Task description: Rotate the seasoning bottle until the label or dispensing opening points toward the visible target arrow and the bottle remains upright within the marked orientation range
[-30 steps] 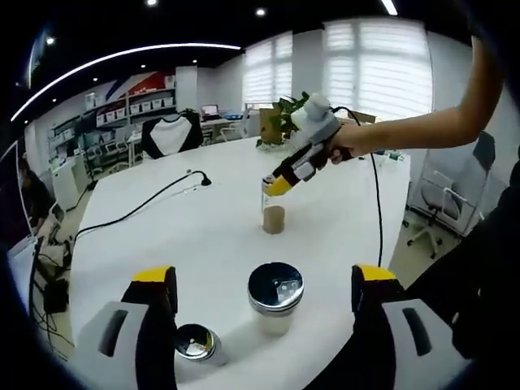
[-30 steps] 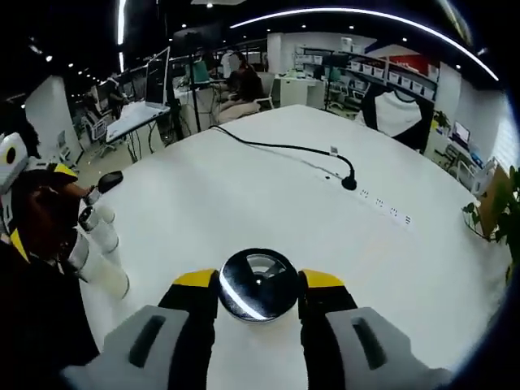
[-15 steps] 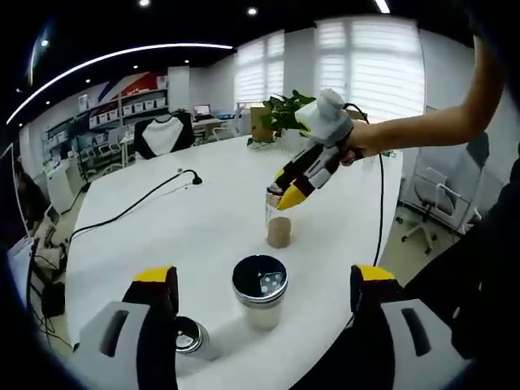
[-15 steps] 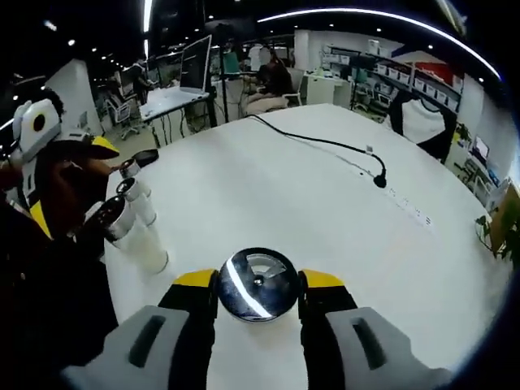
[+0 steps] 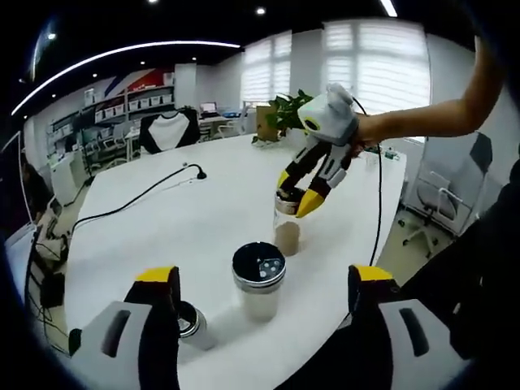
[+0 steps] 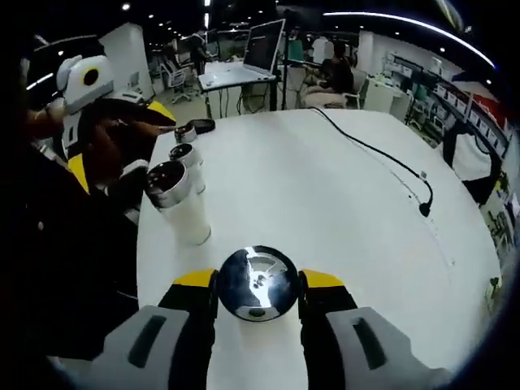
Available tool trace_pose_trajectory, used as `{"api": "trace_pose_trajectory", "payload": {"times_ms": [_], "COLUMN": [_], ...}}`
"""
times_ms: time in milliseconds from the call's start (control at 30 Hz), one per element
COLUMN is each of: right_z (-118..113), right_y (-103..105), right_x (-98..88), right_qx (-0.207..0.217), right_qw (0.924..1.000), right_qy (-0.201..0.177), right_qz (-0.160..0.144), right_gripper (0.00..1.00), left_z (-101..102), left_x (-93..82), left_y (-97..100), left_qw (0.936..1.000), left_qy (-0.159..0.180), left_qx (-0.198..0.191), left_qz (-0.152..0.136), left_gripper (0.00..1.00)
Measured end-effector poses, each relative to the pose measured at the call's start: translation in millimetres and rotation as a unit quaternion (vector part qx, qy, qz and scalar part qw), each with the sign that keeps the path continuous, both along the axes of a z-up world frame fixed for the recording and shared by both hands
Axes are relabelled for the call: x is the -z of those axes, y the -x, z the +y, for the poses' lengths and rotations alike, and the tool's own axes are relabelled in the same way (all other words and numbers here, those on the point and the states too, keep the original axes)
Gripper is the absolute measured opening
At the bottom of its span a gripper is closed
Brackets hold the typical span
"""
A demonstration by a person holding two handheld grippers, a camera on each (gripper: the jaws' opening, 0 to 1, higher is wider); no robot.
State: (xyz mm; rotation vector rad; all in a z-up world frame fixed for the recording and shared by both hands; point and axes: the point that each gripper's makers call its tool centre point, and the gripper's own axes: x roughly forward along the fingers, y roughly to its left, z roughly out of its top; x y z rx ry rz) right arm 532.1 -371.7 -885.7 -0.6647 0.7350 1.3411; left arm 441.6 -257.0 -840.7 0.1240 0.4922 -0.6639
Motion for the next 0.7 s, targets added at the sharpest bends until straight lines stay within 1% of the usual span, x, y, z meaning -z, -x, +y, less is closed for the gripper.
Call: {"api": "trace_pose_trajectory", "payload": {"times_ms": [133, 167, 233, 267, 333, 467, 500, 600, 700], "right_z": [2, 2, 3, 5, 8, 9, 10, 10, 10], "right_y": [6, 10, 15, 21, 26, 35, 36, 37, 39], "right_x": [1.0, 1.9, 3.1, 3.8, 4.5, 4.9, 5.1, 5.5, 5.5], "right_qx": [-0.037, -0.060, -0.087, -0.125, -0.152, -0.195, -0.198, -0.221, -0.238], "right_qw": [0.9992, 0.9978, 0.9955, 0.9908, 0.9867, 0.9784, 0.9776, 0.9716, 0.9674], "right_qy": [0.016, 0.027, 0.036, 0.050, 0.052, 0.064, 0.067, 0.077, 0.080], "right_qz": [-0.005, -0.008, -0.011, -0.017, -0.023, -0.026, -0.025, -0.033, -0.035], "right_gripper": [0.37, 0.37, 0.37, 0.37, 0.37, 0.37, 0.37, 0.37, 0.37], "left_z": [0, 1, 2, 4, 5, 5, 5, 6, 8], "left_x": [0.6, 1.1, 1.6, 3.3, 5.5, 4.5, 3.8, 3.8, 3.8], "left_y": [2.8, 4.6, 6.4, 8.4, 10.0, 11.8, 12.1, 12.2, 12.8], "left_qw": [1.0000, 1.0000, 1.0000, 0.9999, 0.9999, 0.9999, 0.9999, 0.9999, 0.9999], "left_qy": [0.001, 0.001, 0.001, 0.000, -0.007, -0.007, -0.006, -0.007, -0.008], "left_qx": [-0.002, -0.004, -0.007, -0.012, -0.012, -0.011, -0.011, -0.012, -0.012], "left_qz": [0.001, 0.002, 0.002, 0.005, 0.006, 0.004, 0.003, 0.003, 0.003], "left_gripper": [0.90, 0.90, 0.90, 0.90, 0.89, 0.89, 0.89, 0.89, 0.89]}}
